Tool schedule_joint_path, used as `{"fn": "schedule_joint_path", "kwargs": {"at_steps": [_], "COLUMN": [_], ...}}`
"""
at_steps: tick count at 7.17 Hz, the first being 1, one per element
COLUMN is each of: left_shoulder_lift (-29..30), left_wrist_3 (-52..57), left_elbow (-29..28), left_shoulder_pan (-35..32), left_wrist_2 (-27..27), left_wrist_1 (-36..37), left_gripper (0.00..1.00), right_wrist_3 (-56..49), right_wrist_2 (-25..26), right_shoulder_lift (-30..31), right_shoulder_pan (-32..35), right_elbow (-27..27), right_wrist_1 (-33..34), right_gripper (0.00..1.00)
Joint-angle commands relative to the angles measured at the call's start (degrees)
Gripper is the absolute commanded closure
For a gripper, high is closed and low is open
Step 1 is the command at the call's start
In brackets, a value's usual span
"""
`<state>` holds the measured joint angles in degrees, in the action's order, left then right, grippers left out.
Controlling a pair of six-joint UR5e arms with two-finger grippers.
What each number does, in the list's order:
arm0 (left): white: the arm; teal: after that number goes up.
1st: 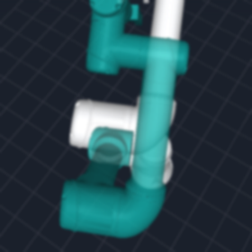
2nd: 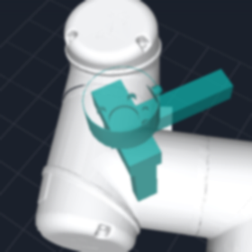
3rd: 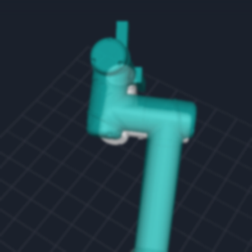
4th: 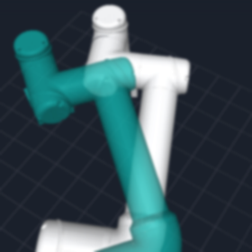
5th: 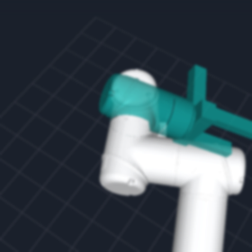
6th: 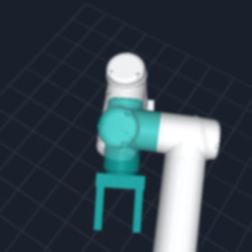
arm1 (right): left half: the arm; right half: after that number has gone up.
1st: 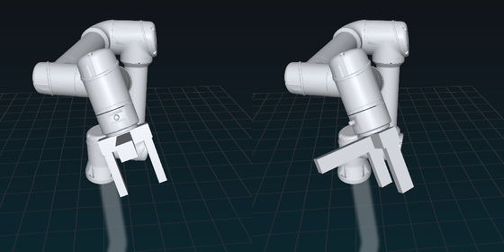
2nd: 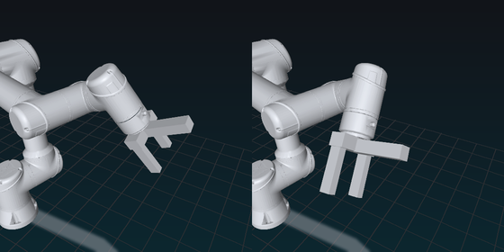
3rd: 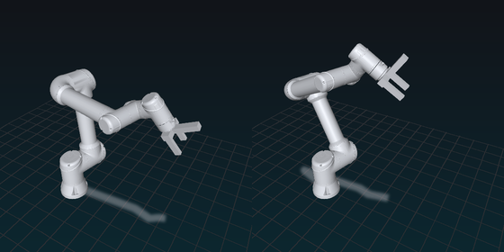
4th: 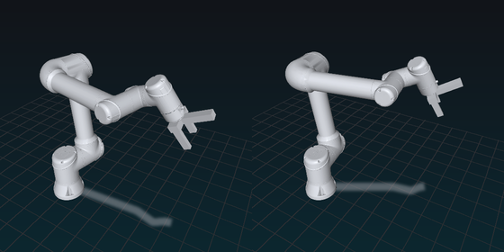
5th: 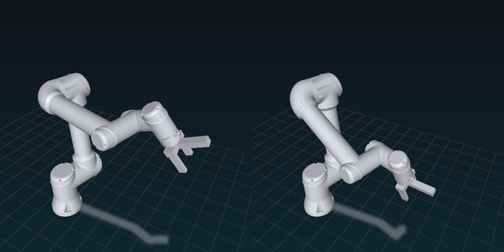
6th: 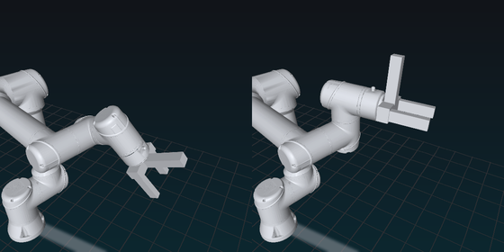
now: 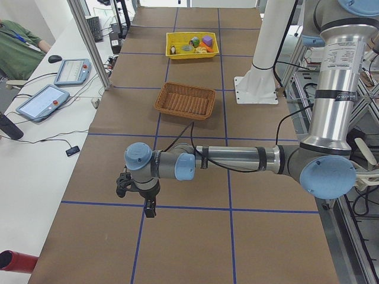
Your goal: Move tape to another basket
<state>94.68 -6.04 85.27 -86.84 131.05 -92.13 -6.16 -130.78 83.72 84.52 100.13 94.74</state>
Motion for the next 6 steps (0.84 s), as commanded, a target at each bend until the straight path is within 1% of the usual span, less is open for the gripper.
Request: {"fn": "schedule_joint_path", "kwargs": {"at_steps": [1, 2, 3, 5, 6], "left_shoulder_lift": [-0.20, -0.20, -0.20, -0.20, -0.20], "left_wrist_3": [-0.02, -0.03, -0.03, -0.03, -0.03], "left_elbow": [1.55, 1.83, 1.40, 1.22, 1.04], "left_shoulder_pan": [0.00, -0.09, 0.00, 0.00, 0.00], "left_wrist_2": [2.10, 2.19, 2.19, 2.19, 2.19], "left_wrist_1": [0.02, -0.06, -0.15, -0.07, -0.07], "left_gripper": [0.02, 0.02, 0.02, 0.02, 0.02], "right_wrist_3": [0.80, 4.63, 8.24, 11.24, 13.52], "right_wrist_2": [0.63, -1.65, -3.06, -3.25, -3.25], "right_shoulder_lift": [-4.69, -5.49, -7.76, -6.91, -7.25], "right_shoulder_pan": [-5.31, -7.94, -11.54, -16.73, -20.76], "right_elbow": [2.69, 3.31, 2.27, 1.56, 0.16], "right_wrist_1": [-0.34, -0.52, -0.52, -9.35, -13.75], "right_gripper": [0.00, 0.00, 0.00, 0.00, 0.00]}}
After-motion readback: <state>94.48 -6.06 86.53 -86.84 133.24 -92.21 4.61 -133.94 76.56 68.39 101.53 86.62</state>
